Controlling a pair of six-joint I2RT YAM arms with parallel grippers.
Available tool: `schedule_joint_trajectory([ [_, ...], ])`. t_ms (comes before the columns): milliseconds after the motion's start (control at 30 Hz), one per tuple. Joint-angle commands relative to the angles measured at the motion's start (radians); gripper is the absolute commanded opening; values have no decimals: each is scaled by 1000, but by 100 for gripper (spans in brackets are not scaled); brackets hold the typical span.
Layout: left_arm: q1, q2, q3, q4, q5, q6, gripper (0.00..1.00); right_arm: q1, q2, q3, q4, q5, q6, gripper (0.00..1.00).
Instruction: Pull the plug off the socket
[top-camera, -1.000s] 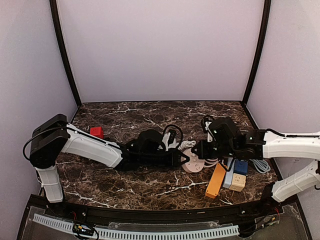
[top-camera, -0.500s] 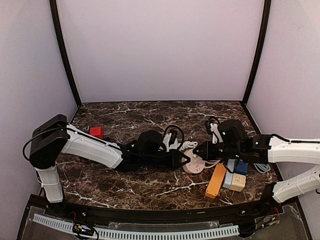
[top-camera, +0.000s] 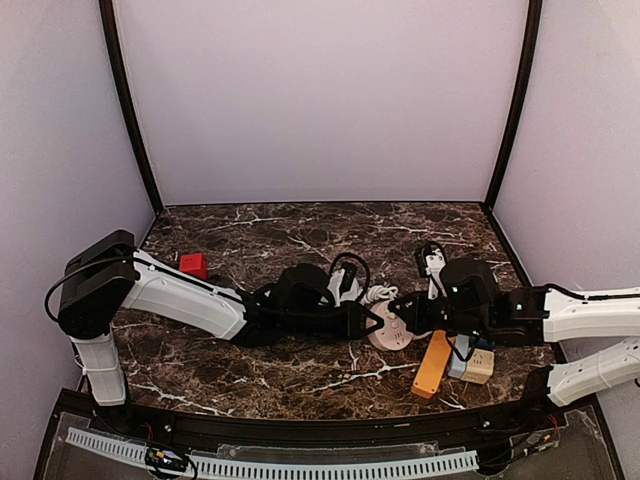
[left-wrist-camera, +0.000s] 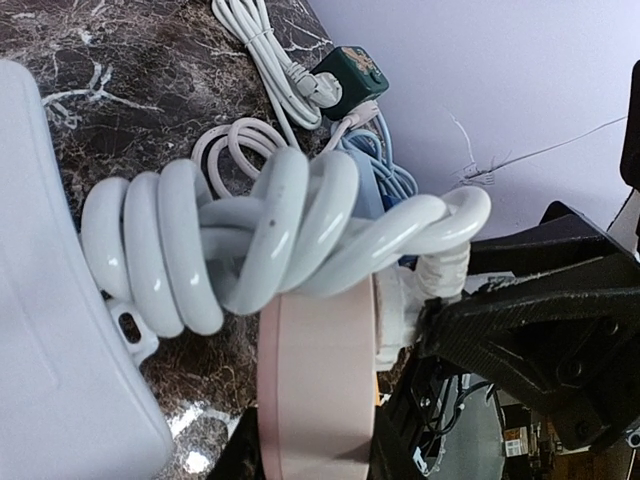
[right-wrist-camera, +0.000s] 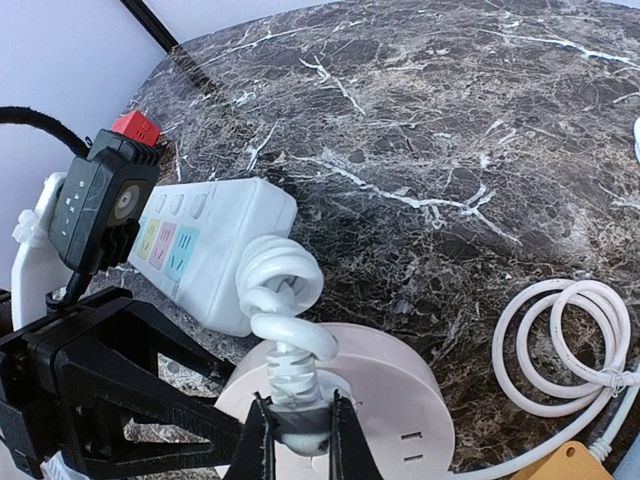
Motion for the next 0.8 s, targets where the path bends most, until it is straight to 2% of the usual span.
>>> schedule_joint_trajectory([
  [0, 30, -20, -25, -13, -64, -51, 1, 28, -42, -22, 33, 65, 26, 0],
  [467, 46, -14, -57, 43, -62, -90, 1, 70, -77, -48, 1, 127, 72, 0],
  [667, 46, -16, -68, 22, -41, -13, 1, 60, -3, 72, -116, 135, 61, 0],
  [767, 43, -23, -68, 1, -18, 89, 1, 31, 39, 143, -173, 102, 54, 0],
])
